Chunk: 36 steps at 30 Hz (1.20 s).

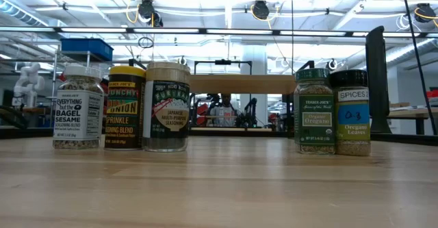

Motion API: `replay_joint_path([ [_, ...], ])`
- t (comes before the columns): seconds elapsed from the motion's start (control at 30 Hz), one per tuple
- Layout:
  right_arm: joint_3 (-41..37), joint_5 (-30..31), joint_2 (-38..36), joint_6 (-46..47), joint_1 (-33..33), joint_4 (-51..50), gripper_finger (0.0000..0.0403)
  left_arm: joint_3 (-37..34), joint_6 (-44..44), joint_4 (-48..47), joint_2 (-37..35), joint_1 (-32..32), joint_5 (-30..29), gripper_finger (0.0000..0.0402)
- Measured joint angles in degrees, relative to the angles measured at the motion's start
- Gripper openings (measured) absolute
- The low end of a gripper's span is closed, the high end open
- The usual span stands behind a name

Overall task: Shelf spices
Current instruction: Put the transparent seasoning bottle on the shelf

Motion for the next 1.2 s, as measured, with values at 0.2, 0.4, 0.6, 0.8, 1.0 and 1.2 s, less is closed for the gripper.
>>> replay_joint_path([
  [0.2,0.00,0.00,0.00,0.10,0.00,0.03,0.0176,0.00,0.00,-0.28,0.00,0.11,-1.25,0.0342],
  [0.4,0.00,-0.01,0.00,0.10,0.00,0.03,0.0176,0.00,0.00,-0.37,0.00,0.11,-1.96,0.0342],
  [0.6,0.00,-0.02,-0.02,0.12,0.00,0.03,0.0176,0.00,0.01,-0.45,0.00,0.07,-2.53,0.0342],
  [0.8,0.00,-0.02,-0.02,0.10,0.00,0.04,0.0176,0.00,0.09,-0.52,0.00,0.04,-3.25,0.0341],
  [1.0,0.00,0.00,-0.10,0.13,0.00,0.17,0.0176,0.00,0.11,-0.61,0.00,0.04,-3.25,0.0304],
  [1.2,0.00,0.00,-0.11,0.12,0.00,0.17,0.0176,0.00,0.11,-0.63,0.00,-0.18,-3.25,0.0278],
])
